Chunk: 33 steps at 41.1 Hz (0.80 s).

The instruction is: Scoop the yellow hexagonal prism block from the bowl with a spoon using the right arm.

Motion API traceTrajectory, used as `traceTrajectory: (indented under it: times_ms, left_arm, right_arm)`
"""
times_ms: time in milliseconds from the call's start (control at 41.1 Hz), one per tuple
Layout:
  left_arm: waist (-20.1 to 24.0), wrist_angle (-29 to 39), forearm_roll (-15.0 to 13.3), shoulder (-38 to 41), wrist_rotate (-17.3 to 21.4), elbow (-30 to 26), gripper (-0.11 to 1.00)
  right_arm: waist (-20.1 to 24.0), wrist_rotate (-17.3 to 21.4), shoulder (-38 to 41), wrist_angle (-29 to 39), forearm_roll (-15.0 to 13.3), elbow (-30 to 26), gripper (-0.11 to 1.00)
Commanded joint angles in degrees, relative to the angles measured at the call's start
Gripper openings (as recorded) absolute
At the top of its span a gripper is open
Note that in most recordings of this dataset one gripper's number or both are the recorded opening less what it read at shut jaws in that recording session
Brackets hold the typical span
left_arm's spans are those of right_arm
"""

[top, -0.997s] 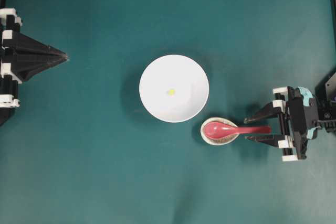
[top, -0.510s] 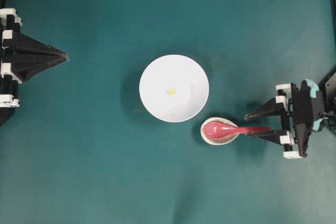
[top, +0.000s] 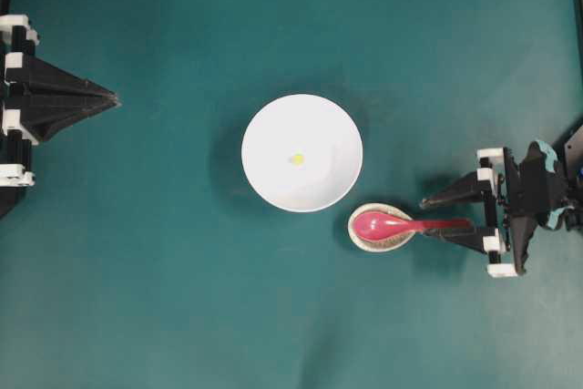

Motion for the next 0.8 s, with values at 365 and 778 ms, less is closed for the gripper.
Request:
traceTrajectory:
  times_ms: [365, 778]
  left_arm:
    - [0.00, -0.09, 0.00, 0.53, 0.09, -0.88, 0.05]
    - [0.00, -0.09, 0.09, 0.53, 0.09, -0.88, 0.05]
  right_arm:
    - [1.93, 0.97, 5.19, -3.60, 0.00, -0.97, 0.53]
    - [1.85, 0.88, 5.45, -3.60, -0.09, -0.53, 0.53]
